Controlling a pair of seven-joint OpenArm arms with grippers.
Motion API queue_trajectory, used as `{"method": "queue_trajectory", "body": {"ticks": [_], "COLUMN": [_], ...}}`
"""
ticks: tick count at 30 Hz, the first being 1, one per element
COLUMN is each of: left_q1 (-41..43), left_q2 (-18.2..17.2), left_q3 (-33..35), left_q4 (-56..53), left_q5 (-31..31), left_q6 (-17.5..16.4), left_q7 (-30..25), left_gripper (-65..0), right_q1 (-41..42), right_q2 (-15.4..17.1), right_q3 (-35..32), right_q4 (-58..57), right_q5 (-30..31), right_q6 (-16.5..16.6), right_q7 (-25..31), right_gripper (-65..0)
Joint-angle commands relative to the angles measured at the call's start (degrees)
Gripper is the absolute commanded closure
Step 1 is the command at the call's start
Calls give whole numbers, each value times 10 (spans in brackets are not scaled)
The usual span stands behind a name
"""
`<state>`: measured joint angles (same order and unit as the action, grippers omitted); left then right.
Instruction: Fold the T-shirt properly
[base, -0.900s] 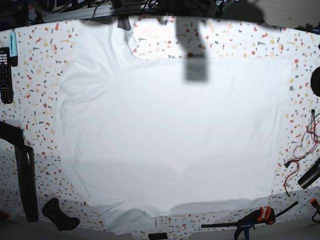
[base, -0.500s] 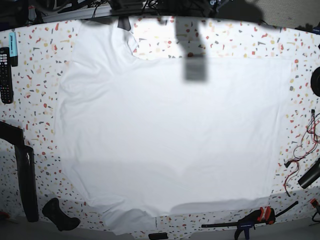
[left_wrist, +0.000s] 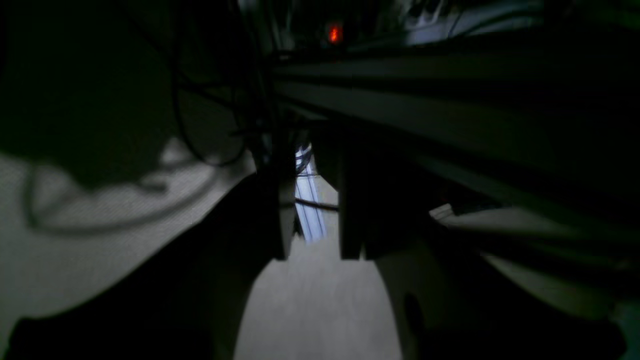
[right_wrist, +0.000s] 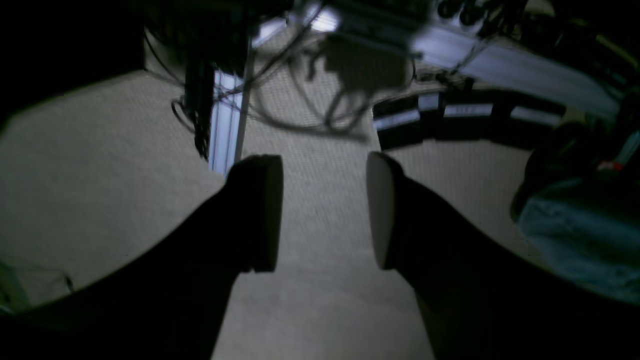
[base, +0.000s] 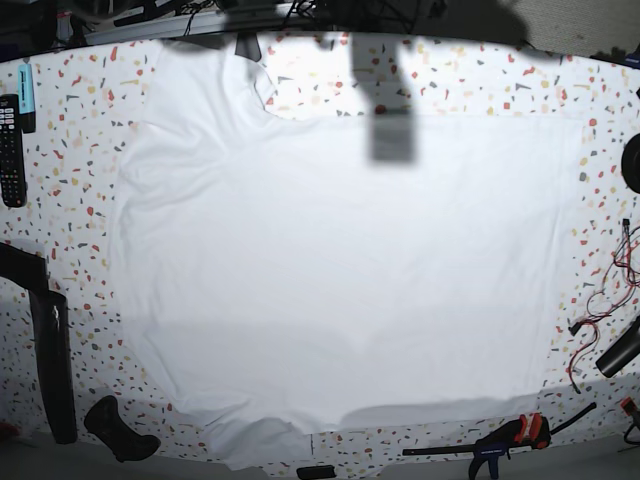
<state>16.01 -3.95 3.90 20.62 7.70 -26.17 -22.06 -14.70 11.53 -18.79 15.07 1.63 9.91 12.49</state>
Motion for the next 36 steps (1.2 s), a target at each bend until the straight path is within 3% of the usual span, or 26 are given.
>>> {"method": "queue_trajectory", "body": {"ticks": [1,4,8,16,22,25,29,32,36], "left_q1": [13,40,74,172,257,297,347,382,423], "left_q2": [-10,-25,-43,-77,-97,-106,-114,-113,-112], "left_q3": [1,1,0,-1,-1,-1,-2,-7,-31], "left_q4": [1,1,13,143,266,326,396,438,485], "left_q5": [-2,-2,-16,-35,-35,-35,-35,-36,-37], "left_q6": [-7,-6,-5,-7,-7,-7,-2,21,28], "left_q7": [-33,-92,-122,-118,-116,-87,-74,-73,-74], "left_gripper": [-150,-150,-150,-150,-150,-150,-150,-150,-150], "right_q1": [-11,-35,-74,-190,-285,-324,-378,-419,-475], "right_q2": [8,16,25,64,84,96,118,132,136], "right_q3": [0,0,0,0,1,1,1,1,30], "right_q4": [1,1,4,93,196,250,323,383,468], "right_q5": [0,0,1,22,23,26,74,112,112], "right_q6": [1,1,1,1,1,-1,-11,-28,-55], "right_q7": [4,6,13,118,118,118,119,120,120], "right_gripper": [-278,-278,-278,-278,-278,-278,-278,-278,-278]}}
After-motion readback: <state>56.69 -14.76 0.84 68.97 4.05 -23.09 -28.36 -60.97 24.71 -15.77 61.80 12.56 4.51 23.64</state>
